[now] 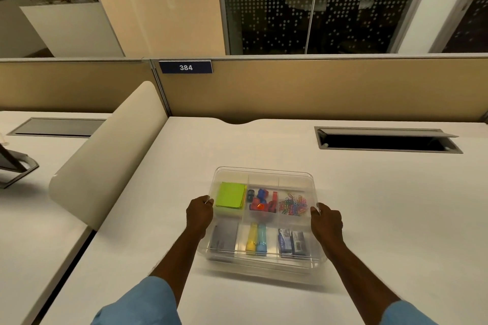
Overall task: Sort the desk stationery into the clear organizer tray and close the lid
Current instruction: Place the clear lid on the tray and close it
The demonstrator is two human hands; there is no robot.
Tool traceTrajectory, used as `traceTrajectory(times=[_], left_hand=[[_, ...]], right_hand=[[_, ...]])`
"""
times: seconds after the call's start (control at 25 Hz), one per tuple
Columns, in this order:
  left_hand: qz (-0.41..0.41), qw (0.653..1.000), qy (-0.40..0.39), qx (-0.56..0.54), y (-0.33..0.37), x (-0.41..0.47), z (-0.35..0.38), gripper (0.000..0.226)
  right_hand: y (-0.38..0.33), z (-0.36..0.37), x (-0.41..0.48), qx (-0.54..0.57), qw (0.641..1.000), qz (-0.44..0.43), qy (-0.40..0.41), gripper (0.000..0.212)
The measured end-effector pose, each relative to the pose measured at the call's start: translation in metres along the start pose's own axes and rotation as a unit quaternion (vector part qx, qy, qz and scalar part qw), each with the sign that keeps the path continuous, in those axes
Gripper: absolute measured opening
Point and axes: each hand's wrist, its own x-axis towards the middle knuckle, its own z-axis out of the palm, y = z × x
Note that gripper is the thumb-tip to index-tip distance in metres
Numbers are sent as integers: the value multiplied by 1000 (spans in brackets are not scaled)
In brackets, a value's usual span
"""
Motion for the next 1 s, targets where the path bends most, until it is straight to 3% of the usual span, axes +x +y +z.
traceTrajectory(times=[0.16,0.32,0.52,0.76,1.0], left_hand=[[-13,1000,11,-7,-4,4,4,31],[-33,995,36,-85,-8,5,4,6],[-60,988,39,-136,-10,9,2,23],[-29,996,23,-76,-19,9,-4,23],[-14,996,58,68,-31,-9,-13,51]], right_hand=[[6,5,3,34,999,-18,-20,38],[9,6,3,57,998,-20,-17,40],[13,9,3,94,995,-9,-16,39],[13,9,0,107,994,-4,-8,39],[17,9,-9,101,995,-10,21,37]])
